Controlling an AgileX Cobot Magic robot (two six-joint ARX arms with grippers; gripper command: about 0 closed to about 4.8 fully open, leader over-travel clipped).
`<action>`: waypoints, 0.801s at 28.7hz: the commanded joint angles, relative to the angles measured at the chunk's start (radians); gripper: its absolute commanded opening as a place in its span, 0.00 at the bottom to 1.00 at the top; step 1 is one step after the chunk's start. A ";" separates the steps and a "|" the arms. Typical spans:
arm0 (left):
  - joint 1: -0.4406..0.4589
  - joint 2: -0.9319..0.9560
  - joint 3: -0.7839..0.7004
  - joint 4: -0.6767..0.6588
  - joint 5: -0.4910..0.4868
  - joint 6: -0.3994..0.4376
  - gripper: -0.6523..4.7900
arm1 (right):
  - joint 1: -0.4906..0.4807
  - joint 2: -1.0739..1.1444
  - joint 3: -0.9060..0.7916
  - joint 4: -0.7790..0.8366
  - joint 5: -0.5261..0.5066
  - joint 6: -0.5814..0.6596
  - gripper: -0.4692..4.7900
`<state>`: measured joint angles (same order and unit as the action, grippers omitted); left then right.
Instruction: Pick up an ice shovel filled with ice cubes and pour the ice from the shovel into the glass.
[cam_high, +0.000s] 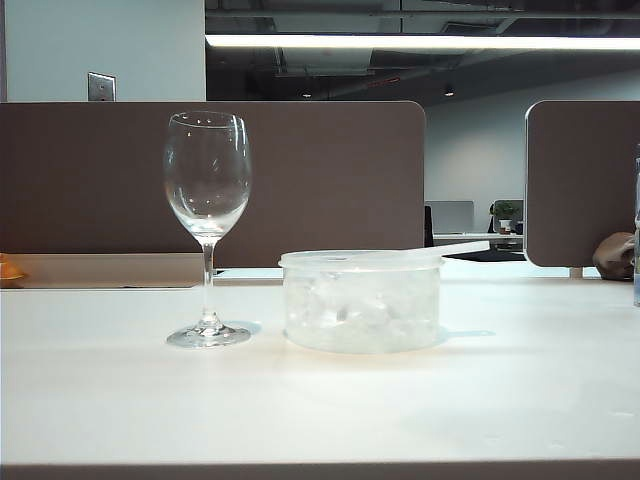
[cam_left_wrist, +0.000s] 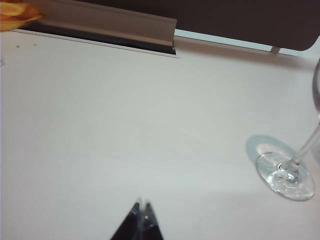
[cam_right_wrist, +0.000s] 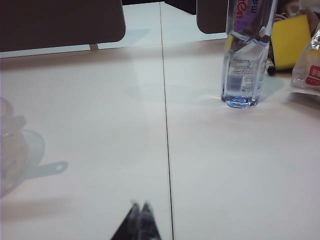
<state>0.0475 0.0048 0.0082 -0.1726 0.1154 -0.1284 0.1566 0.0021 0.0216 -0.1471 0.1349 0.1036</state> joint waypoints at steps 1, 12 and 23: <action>0.001 0.001 -0.001 0.000 -0.003 0.000 0.11 | 0.001 0.000 0.003 0.017 -0.002 -0.003 0.09; 0.001 0.001 -0.001 0.000 -0.003 0.000 0.11 | 0.001 0.000 0.003 0.020 -0.145 0.164 0.09; 0.001 0.001 -0.001 0.000 -0.003 0.000 0.11 | 0.000 0.000 0.003 0.017 -0.130 0.162 0.09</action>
<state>0.0475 0.0048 0.0082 -0.1726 0.1154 -0.1284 0.1562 0.0021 0.0216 -0.1471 0.0036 0.2638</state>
